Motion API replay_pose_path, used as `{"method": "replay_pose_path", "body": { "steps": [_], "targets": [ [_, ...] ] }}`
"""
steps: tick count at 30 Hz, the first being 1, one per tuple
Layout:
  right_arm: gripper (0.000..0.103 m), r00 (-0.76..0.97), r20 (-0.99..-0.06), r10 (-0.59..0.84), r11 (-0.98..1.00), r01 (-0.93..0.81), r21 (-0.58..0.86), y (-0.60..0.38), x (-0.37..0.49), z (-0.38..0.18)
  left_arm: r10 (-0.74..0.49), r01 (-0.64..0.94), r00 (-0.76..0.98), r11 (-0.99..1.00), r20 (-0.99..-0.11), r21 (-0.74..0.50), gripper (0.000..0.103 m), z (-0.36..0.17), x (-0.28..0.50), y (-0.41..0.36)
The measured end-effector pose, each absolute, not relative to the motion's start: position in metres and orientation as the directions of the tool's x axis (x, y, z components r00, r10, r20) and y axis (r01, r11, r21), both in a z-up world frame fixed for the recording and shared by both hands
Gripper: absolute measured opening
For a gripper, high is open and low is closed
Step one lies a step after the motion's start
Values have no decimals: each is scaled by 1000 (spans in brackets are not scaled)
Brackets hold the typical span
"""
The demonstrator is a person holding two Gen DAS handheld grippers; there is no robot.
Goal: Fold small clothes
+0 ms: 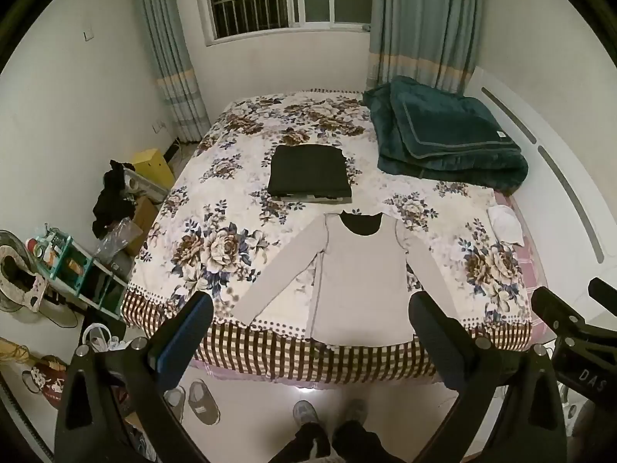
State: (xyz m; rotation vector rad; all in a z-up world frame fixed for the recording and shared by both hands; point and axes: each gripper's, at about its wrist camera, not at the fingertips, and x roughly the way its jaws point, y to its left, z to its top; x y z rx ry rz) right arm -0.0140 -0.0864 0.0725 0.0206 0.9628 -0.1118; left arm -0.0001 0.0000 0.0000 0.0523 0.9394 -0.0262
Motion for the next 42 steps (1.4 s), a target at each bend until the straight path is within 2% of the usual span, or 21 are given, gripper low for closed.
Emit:
{"method": "replay_pose_path", "body": {
  "steps": [35, 36, 42],
  "targets": [
    [103, 572, -814, -103, 993, 106, -52, -85, -9, 81, -8, 47, 599, 999, -801, 26, 103, 7, 11, -4],
    [103, 573, -813, -101, 994, 101, -52, -87, -4, 98, -7, 47, 599, 999, -800, 26, 103, 9, 11, -3],
    [103, 574, -813, -98, 994, 99, -51, -88, -4, 100, -10, 47, 602, 999, -799, 23, 103, 9, 10, -2]
  ]
}}
